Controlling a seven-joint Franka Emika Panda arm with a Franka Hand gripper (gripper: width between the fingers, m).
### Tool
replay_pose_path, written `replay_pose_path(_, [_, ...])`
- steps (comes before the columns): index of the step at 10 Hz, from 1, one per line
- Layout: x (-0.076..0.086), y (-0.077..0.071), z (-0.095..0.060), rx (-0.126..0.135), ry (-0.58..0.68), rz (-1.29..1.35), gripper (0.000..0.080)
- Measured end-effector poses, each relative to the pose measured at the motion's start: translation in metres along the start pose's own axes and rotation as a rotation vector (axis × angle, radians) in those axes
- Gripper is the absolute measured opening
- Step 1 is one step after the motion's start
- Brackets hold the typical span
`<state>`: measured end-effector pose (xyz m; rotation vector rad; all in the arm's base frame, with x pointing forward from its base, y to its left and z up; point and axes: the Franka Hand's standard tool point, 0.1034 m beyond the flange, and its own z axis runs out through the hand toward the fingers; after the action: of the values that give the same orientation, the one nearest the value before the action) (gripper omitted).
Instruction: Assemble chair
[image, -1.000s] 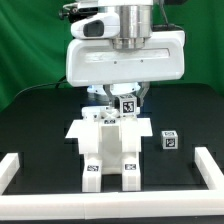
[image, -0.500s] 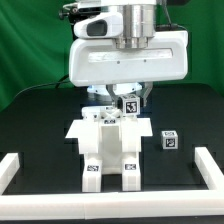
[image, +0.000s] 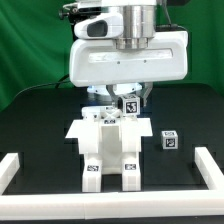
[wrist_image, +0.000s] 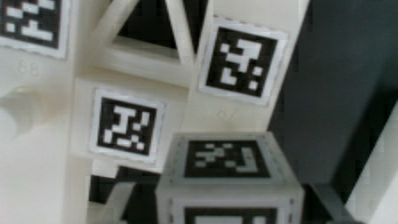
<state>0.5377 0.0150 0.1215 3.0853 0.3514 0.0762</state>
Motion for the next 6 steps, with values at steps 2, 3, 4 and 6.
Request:
replay_pose_path(2, [-0.0033,-0.0004,0.0031,0.0,-0.008,0.0,0.0282])
replay_pose_path(3, [-0.0035,-0.0002,0.0048,-0.001,-0.008,-0.001,0.0282])
replay_pose_path(4, [-0.0012,0.0006,0.0048,-0.006,0.003,-0.001,0.0282])
replay_pose_path(6, [0.0002,0.0029,0.0049,-0.008,0.004,0.001,0.0282])
